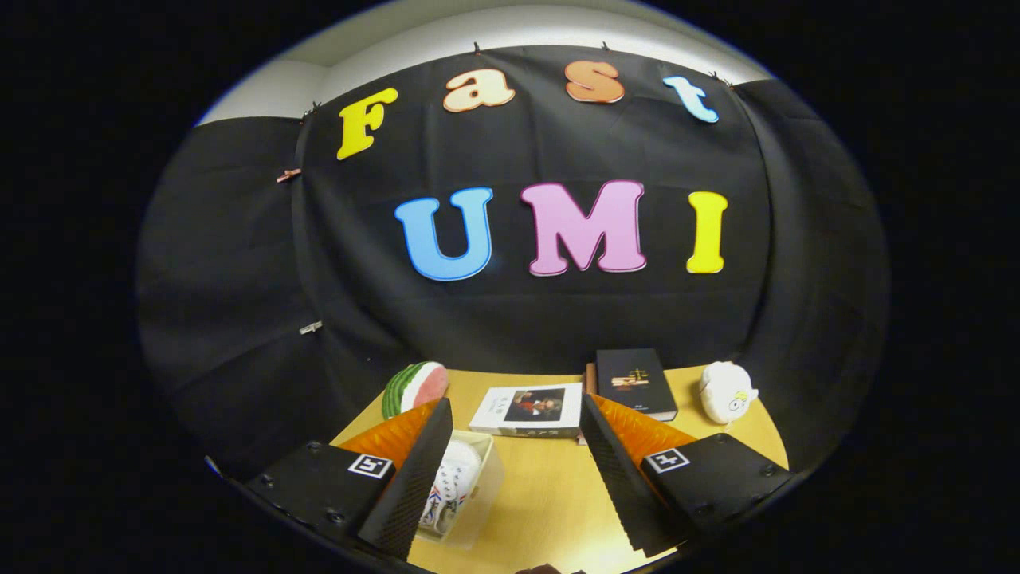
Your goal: Open the storage box then place both shoes into the box .Put the left shoe in first, then the right shoe, with the right side of both shoes facing outward in a uniform manner.
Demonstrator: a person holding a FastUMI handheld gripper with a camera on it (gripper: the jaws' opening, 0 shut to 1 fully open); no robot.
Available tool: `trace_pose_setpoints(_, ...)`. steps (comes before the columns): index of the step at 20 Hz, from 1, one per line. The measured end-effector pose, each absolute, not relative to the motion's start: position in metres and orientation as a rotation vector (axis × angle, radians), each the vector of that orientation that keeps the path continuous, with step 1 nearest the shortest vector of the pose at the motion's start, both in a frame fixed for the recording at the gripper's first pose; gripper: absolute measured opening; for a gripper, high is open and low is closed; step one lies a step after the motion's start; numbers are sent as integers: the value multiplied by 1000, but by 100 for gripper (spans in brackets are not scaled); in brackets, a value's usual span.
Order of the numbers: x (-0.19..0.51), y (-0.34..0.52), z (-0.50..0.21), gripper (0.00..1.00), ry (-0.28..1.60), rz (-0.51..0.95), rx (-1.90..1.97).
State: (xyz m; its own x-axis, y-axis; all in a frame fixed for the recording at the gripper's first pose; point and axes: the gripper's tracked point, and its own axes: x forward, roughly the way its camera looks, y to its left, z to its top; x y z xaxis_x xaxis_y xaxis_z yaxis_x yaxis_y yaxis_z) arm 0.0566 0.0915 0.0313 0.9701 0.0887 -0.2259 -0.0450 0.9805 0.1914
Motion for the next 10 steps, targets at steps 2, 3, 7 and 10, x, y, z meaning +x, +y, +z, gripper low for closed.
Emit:
trace_pose_setpoints(2, 51, 66, 38, 98, 181, 4, 164)
trace_pose_setpoints(3, 49, 53, 41, 99, 156, -29, 143)
trace_pose_setpoints(7, 39, 5, 23, 98, 150, -164, 61)
trace_pose_setpoints(10, 37, -2, 13, 98, 184, -143, 71)
